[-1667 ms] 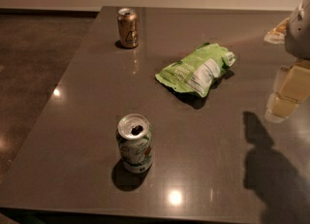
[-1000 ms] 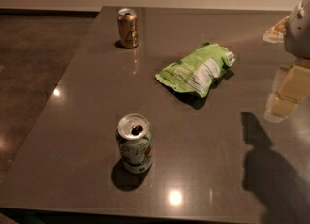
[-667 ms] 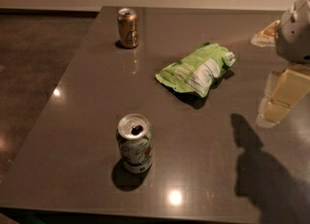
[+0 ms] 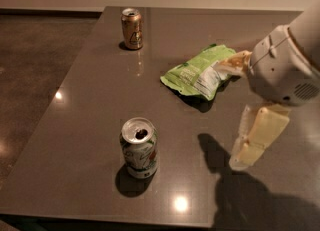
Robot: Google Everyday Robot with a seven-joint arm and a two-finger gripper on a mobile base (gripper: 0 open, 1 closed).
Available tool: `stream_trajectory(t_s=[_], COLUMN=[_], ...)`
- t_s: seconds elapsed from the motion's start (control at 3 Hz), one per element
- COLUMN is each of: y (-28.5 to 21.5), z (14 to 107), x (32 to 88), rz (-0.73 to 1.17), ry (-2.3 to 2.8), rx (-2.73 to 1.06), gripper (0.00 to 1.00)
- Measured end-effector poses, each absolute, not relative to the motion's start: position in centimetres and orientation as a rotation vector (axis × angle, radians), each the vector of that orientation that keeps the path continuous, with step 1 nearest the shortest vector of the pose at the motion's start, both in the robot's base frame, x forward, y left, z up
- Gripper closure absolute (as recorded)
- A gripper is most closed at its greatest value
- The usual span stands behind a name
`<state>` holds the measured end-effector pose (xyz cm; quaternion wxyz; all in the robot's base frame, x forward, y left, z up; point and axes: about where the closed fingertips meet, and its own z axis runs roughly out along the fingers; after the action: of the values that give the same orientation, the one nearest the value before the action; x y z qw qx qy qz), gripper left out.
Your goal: Move 7up can near green rice chip bag
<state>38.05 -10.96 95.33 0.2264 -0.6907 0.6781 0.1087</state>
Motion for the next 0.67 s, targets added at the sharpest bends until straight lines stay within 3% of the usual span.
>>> stream_trajectory(t_s=[0.67], y=[-3.8], z=[92.2], x=[35.9], rz=[0.383], ry=[1.758], rx=[-1.866], gripper=[0.0])
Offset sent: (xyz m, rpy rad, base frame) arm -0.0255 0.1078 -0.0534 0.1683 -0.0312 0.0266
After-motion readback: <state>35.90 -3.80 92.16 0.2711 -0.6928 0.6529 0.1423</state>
